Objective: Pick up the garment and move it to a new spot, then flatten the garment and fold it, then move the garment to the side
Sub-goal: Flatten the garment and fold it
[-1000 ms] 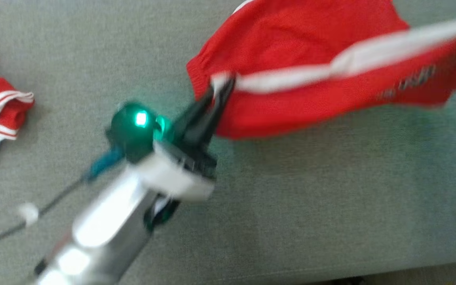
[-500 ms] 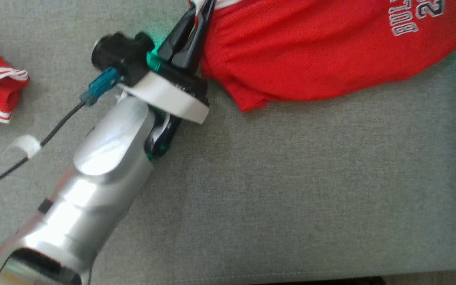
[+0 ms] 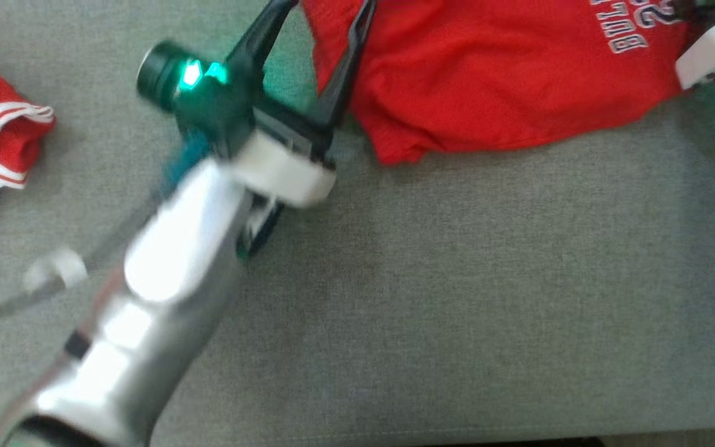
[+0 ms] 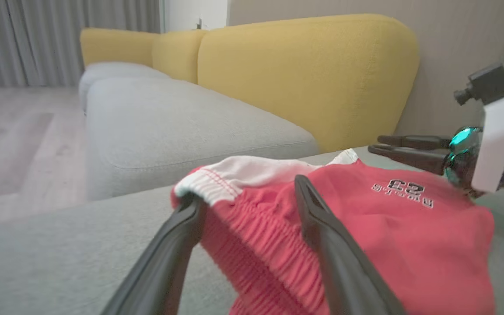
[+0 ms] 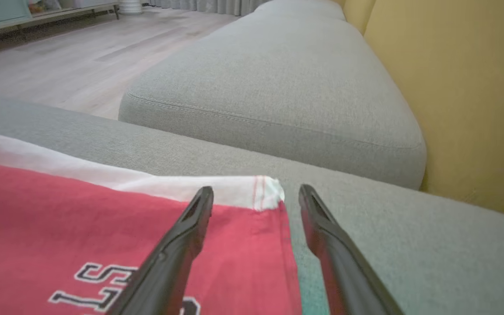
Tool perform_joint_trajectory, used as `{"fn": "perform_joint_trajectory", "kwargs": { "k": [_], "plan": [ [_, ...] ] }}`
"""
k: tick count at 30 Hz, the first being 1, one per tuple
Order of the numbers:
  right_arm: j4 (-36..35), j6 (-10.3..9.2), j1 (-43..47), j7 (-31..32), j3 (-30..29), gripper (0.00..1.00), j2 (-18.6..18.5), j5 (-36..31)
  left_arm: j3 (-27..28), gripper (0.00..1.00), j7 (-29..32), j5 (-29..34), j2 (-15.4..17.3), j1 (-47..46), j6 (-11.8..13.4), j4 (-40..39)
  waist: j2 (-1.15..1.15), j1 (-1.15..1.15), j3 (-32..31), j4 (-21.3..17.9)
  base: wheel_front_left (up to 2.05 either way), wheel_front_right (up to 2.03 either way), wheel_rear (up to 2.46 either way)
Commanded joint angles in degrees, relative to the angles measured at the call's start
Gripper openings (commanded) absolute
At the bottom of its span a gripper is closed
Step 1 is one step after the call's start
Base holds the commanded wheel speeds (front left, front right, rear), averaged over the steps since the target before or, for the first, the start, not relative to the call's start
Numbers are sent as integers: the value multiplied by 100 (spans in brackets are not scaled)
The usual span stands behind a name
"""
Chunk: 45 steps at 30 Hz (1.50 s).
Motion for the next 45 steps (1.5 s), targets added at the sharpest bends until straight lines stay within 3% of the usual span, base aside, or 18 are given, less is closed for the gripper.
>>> {"fn": "perform_joint_trajectory", "kwargs": {
  "k": [1, 4, 6, 10, 17, 20, 25, 26, 27, 28, 35, 45],
  "plan": [
    [1, -4, 254, 97, 20, 100, 27, 291, 308, 100, -23, 529, 223, 408, 317, -491, 0, 0, -166, -23, 0, 0, 0],
    [235, -4, 455, 382, -72, 100, 130, 694, 634, 100, -23, 1046, 248, 1127, 796, -1082, 0, 0, -357, -15, 0, 0, 0],
    [417, -4, 562, 529, -188, 100, 134, 873, 805, 100, -23, 1196, 175, 1607, 927, -1471, 0, 0, -469, 49, 0, 0, 0],
    [680, -4, 757, 698, -342, 100, 128, 1114, 936, 100, -23, 1251, -21, 2240, 703, -1736, 0, 0, -659, 270, 0, 0, 0],
    [738, -4, 666, 644, -318, 100, 116, 1166, 1203, 100, -23, 1403, -252, 2265, 416, -1775, 0, 0, -755, 463, 0, 0, 0],
    [946, -4, 648, 856, -238, 100, 104, 1177, 1385, 100, -23, 1500, -317, 2419, 406, -1981, 0, 0, -843, 523, 0, 0, 0],
    [1560, -4, 711, 1216, -193, 100, 55, 1053, 1674, 100, -23, 1633, -420, 2941, 623, -2522, 0, 0, -995, 669, 0, 0, 0],
    [1646, -4, 729, 1265, -212, 82, 70, 1077, 1703, 100, -24, 1641, -437, 3077, 660, -2627, 0, 0, -1026, 702, 0, 0, 0],
    [1711, -4, 743, 1294, -246, 24, 84, 1123, 1727, 100, -24, 1659, -449, 3204, 689, -2718, 0, 0, -1053, 731, 0, 0, 0],
    [1764, -4, 761, 1304, -275, 0, 96, 1166, 1748, 100, -24, 1676, -458, 3325, 713, -2796, 0, 0, -1082, 755, 0, 0, 0],
    [1929, -4, 983, 971, -520, 0, 94, 1517, 1855, 100, -24, 1735, -496, 3823, 717, -3040, 0, 0, -1356, 713, 0, 0, 0],
    [2066, -4, 1612, 514, -841, 0, -843, 1536, 2046, 100, -24, 1795, -516, 4008, 621, -3048, 0, 0, -1557, 208, 0, 0, 0]
  ]
}}
